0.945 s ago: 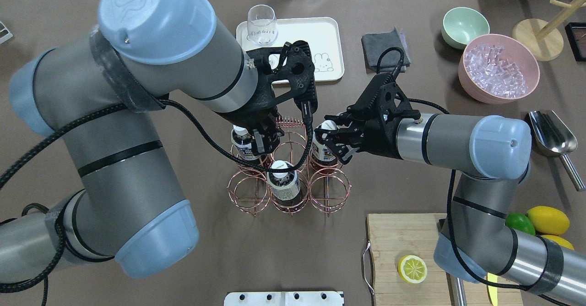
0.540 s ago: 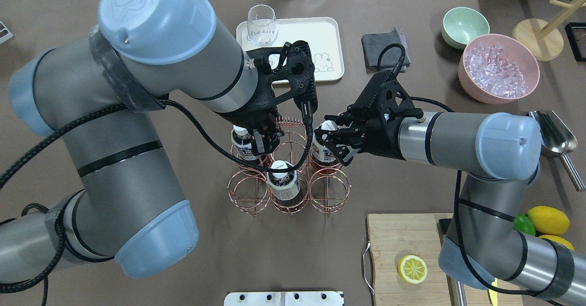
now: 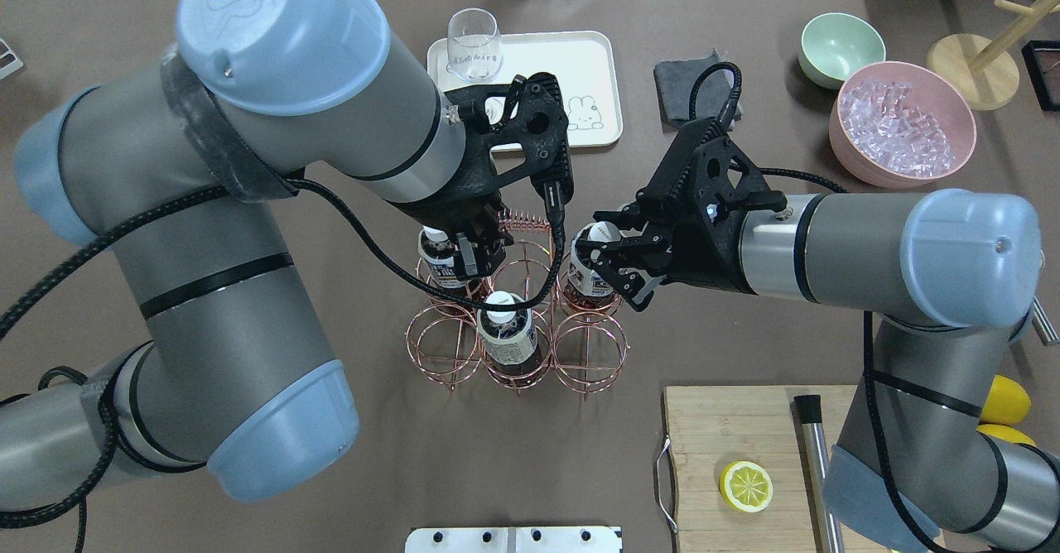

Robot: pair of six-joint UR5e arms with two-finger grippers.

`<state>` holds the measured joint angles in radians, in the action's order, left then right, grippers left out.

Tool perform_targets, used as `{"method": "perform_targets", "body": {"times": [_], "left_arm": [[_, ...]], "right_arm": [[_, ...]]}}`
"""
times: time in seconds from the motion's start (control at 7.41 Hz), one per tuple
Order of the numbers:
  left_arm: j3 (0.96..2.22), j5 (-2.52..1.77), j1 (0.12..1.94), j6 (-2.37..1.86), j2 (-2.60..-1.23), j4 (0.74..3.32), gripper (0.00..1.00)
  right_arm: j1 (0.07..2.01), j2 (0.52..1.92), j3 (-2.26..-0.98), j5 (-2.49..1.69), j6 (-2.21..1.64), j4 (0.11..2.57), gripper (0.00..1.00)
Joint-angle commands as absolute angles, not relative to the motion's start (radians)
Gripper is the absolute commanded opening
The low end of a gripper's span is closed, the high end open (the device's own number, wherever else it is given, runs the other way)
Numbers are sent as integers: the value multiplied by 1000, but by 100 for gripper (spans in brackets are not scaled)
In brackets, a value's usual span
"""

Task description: Take tea from basket to plate

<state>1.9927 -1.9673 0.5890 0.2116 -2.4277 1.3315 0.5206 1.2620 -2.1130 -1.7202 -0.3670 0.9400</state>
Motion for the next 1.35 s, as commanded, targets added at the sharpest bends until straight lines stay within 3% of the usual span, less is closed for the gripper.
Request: {"method": "perform_targets", "body": {"times": [0.0, 0.27, 1.22], "left_arm": [[1993, -1968, 589, 212, -2428, 1331, 0], [1993, -1968, 589, 212, -2428, 1331, 0], [1993, -1968, 589, 213, -2427, 1331, 0]], "right_arm": [[525, 1247, -2112, -1718, -348, 975, 0], [532, 1244, -2114, -1720, -354, 985, 0], [901, 1152, -2114, -2090, -368, 1118, 0]]}}
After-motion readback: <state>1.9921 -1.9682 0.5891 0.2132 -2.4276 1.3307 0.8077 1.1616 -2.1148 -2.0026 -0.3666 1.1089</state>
